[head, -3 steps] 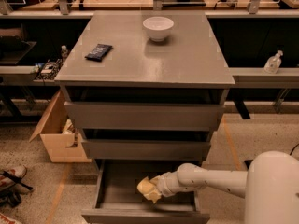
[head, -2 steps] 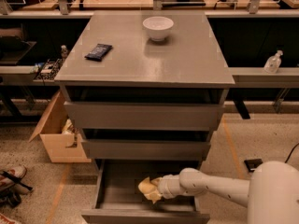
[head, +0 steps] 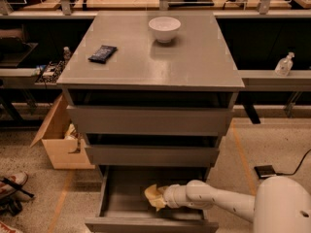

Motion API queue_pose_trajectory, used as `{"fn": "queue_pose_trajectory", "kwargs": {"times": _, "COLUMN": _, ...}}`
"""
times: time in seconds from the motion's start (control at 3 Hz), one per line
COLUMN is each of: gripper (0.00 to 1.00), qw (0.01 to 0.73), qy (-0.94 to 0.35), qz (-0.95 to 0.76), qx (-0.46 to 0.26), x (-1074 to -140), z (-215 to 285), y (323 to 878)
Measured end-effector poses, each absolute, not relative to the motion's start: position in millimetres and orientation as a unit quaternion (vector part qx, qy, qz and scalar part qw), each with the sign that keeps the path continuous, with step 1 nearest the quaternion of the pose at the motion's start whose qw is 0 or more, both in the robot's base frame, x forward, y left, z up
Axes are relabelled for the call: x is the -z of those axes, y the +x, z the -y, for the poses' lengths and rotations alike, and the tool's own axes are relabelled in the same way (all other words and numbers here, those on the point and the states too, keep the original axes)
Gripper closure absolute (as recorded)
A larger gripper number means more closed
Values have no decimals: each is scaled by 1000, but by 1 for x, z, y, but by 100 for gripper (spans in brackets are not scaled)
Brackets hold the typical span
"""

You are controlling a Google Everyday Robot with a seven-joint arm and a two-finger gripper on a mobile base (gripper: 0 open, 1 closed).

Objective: Place sponge into bottom drawer

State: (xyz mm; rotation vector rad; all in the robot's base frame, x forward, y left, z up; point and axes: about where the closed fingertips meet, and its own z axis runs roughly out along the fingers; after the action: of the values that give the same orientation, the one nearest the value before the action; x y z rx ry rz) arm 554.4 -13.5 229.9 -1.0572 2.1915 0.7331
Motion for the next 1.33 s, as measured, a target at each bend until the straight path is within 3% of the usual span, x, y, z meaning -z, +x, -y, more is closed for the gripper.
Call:
{"fn": "queue_pose_trajectory", "kwargs": {"times": 0.33, "gripper": 82, "qw": 295, "qy": -398, "qz": -824, "qx": -277, "x": -229, "z": 12, "y": 553}}
{"fn": "queue_pose_trajectory", "kwargs": {"times": 1.33, "gripper": 13, "qw": 293, "qy": -399, "qz": -822, "qx": -280, "x": -227, "z": 7, "y": 550}}
